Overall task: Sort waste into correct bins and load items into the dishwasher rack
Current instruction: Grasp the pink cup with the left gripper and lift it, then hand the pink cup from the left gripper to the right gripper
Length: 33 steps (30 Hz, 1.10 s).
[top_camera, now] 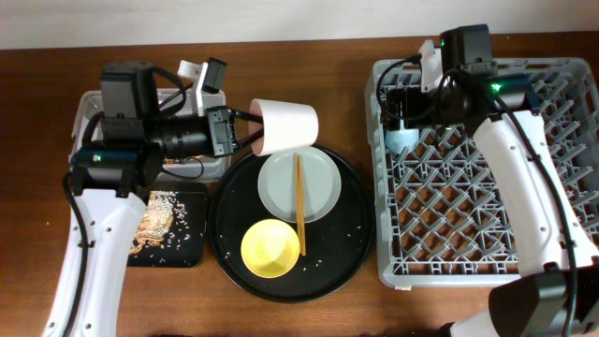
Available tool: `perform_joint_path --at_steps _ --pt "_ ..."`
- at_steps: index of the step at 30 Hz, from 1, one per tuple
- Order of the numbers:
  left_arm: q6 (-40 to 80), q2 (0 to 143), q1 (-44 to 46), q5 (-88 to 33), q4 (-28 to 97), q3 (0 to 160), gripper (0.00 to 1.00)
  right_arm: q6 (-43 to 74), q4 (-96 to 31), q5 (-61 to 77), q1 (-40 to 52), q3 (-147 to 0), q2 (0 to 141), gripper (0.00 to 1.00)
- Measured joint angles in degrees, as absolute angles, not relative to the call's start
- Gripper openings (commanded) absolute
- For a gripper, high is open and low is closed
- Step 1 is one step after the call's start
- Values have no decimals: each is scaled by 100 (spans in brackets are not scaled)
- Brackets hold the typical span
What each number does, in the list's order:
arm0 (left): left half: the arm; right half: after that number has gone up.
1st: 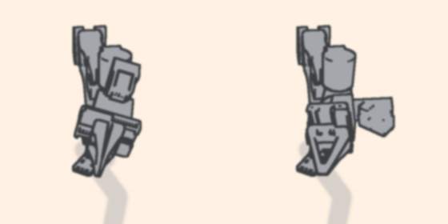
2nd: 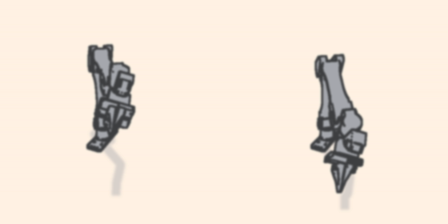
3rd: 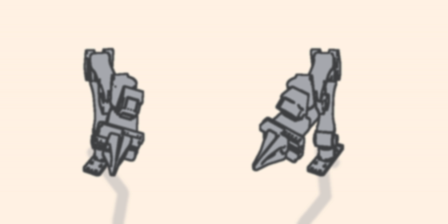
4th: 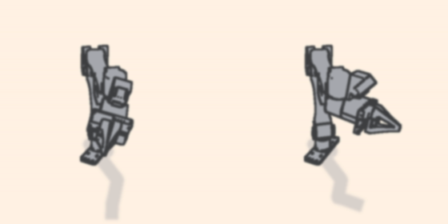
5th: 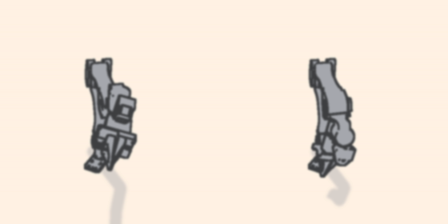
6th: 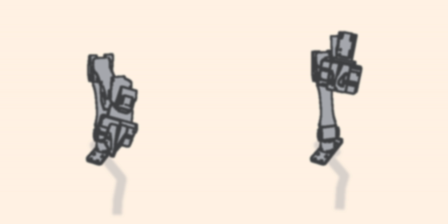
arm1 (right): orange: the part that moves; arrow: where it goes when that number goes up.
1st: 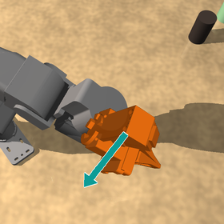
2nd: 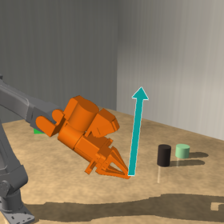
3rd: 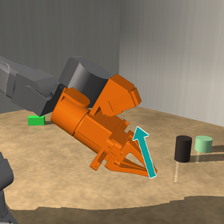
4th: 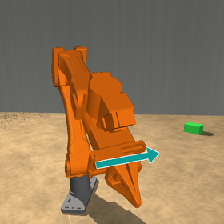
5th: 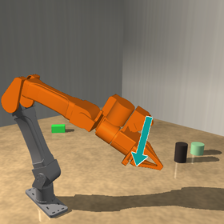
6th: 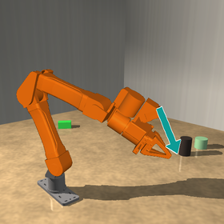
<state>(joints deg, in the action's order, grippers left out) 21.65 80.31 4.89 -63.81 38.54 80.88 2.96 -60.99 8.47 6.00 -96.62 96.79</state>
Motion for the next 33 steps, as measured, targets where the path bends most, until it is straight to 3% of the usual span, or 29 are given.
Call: perform_joint_path --at_steps 3,6,9,13,17,20,22,27,30,32,33 --pt "2093 8031 473 -6722 3852 8088 0 -692 -6908 2497 482 -9939 9553 98" --pt "2053 8031 475 -7308 3601 8084 0 -2250 -7553 5596 -311 -10313 8451 98" --pt "2056 8036 913 -7430 3114 8073 0 -2882 -8108 6840 -272 -10392 8147 98" --pt "2255 8036 1625 -7354 2683 8071 0 -3365 -8296 7238 311 -10392 8237 98" --pt "2427 8036 1693 -7349 2484 8071 0 -3474 -8403 7091 821 -10383 8237 99" --pt "2445 8036 1695 -7369 2477 8071 0 -3597 -8383 6917 1020 -10326 8250 85" --pt "2451 8036 1793 -7378 2469 8071 0 -3625 -8383 6904 1033 -10315 8274 83" --pt "2453 8036 2029 -7332 2460 8071 0 -3667 -8337 6908 1035 -10315 8274 62" --pt "2462 8036 2029 -7336 2480 8071 9 -3658 -8250 6908 1035 -10307 8274 56" --pt "2451 8036 2018 -7328 2751 8077 21 -3647 -8117 6899 1055 -10296 8274 53" --pt "2401 8036 2034 -7330 2967 8077 21 -3647 -8064 6884 1055 -10296 8274 53"
